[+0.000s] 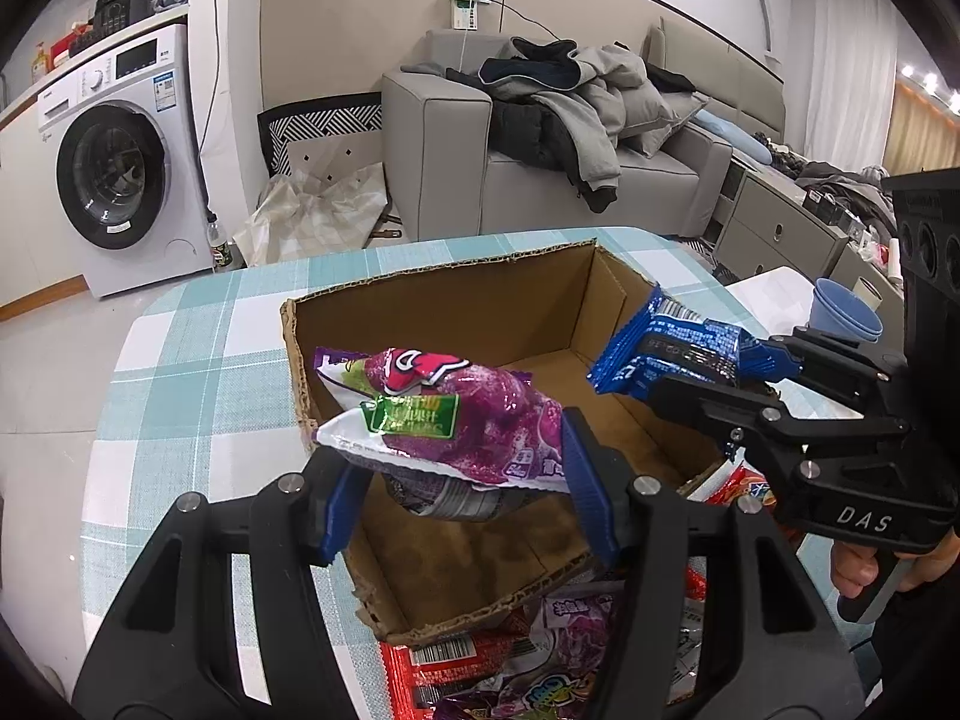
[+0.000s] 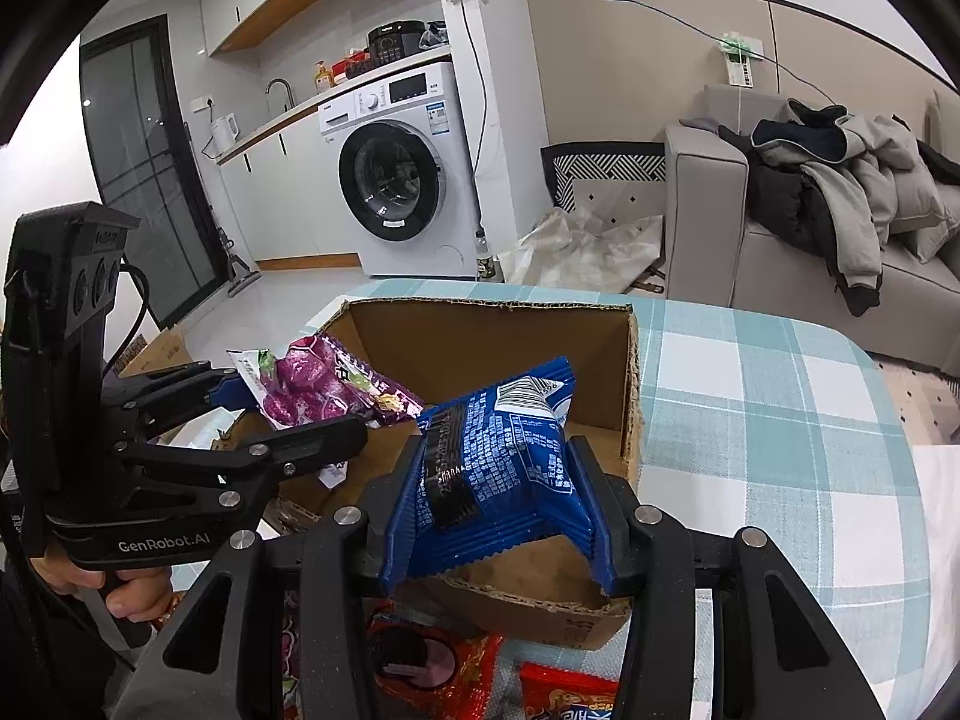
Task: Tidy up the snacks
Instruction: 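Lower both packets into the box and open both grippers, then move the left gripper to the cracker pack while the right gripper approaches the cake loaf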
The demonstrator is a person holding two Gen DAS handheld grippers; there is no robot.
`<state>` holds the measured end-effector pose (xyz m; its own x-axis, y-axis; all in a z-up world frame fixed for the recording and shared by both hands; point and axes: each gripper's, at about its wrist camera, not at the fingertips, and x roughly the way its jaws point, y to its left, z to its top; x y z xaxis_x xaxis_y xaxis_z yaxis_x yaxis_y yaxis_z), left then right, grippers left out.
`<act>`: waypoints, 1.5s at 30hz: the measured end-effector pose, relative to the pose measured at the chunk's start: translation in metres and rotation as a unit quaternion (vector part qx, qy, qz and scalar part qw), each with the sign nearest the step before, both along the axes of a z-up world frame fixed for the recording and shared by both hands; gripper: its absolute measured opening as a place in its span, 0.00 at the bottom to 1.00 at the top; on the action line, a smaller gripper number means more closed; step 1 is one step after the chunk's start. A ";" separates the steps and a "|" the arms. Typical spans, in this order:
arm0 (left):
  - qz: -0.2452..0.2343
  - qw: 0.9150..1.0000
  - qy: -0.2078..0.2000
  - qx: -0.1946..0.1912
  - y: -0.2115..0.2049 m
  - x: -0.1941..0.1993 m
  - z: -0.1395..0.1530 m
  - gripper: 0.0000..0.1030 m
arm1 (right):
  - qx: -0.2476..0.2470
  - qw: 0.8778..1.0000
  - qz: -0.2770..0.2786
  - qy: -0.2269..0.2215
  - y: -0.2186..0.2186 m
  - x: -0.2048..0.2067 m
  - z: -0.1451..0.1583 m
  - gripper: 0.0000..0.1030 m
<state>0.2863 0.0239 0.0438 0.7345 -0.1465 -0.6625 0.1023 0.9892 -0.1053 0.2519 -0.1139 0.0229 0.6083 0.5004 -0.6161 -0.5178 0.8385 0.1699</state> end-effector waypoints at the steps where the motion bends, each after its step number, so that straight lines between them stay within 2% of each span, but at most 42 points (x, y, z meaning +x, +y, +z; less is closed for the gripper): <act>1: -0.001 1.000 0.001 0.000 0.000 0.001 0.000 0.55 | -0.001 1.000 0.000 0.000 0.000 0.001 0.000 0.45; 7: -0.005 1.000 0.005 -0.006 0.000 0.002 -0.001 0.56 | -0.004 1.000 -0.001 -0.004 0.001 0.001 0.001 0.48; 10: -0.006 1.000 0.009 -0.013 0.002 0.002 0.001 0.56 | -0.003 1.000 -0.007 -0.011 -0.002 0.000 0.004 0.55; 12: -0.008 1.000 0.013 -0.018 0.002 0.001 0.001 0.58 | 0.005 1.000 -0.010 -0.015 -0.008 -0.003 0.008 0.68; 13: -0.009 1.000 0.015 -0.022 0.003 0.000 0.002 0.59 | 0.008 1.000 -0.011 -0.017 -0.011 -0.005 0.010 0.72; 14: -0.010 0.999 0.015 -0.026 0.004 -0.002 0.003 0.64 | 0.013 1.000 -0.013 -0.021 -0.015 -0.008 0.013 0.78; 15: -0.010 0.999 0.013 -0.028 0.005 -0.005 0.005 0.74 | 0.016 0.999 -0.015 -0.024 -0.019 -0.011 0.016 0.83; 16: -0.007 0.999 0.010 -0.029 0.005 -0.008 0.008 0.79 | 0.018 0.999 -0.019 -0.026 -0.023 -0.015 0.018 0.85; 18: -0.007 0.999 0.003 -0.035 0.006 -0.016 0.014 0.81 | 0.019 0.999 -0.033 -0.028 -0.032 -0.021 0.022 0.94; 20: -0.006 0.999 0.003 -0.037 0.007 -0.024 0.020 0.85 | 0.022 0.998 -0.048 -0.028 -0.041 -0.028 0.025 0.99; 22: 0.002 0.999 0.002 -0.036 0.009 -0.033 0.025 1.00 | 0.026 0.998 -0.061 -0.021 -0.052 -0.035 0.027 0.99; 33: 0.036 0.999 -0.008 -0.030 0.020 -0.108 0.040 0.99 | 0.026 0.998 -0.064 0.002 -0.083 -0.078 0.021 1.00; 38: 0.049 0.998 0.002 -0.044 0.027 -0.137 0.035 0.99 | 0.023 0.998 -0.064 0.011 -0.087 -0.096 0.015 1.00; 45: 0.060 0.998 0.018 -0.027 0.023 -0.160 0.022 0.99 | 0.022 0.997 -0.069 0.028 -0.090 -0.117 0.004 1.00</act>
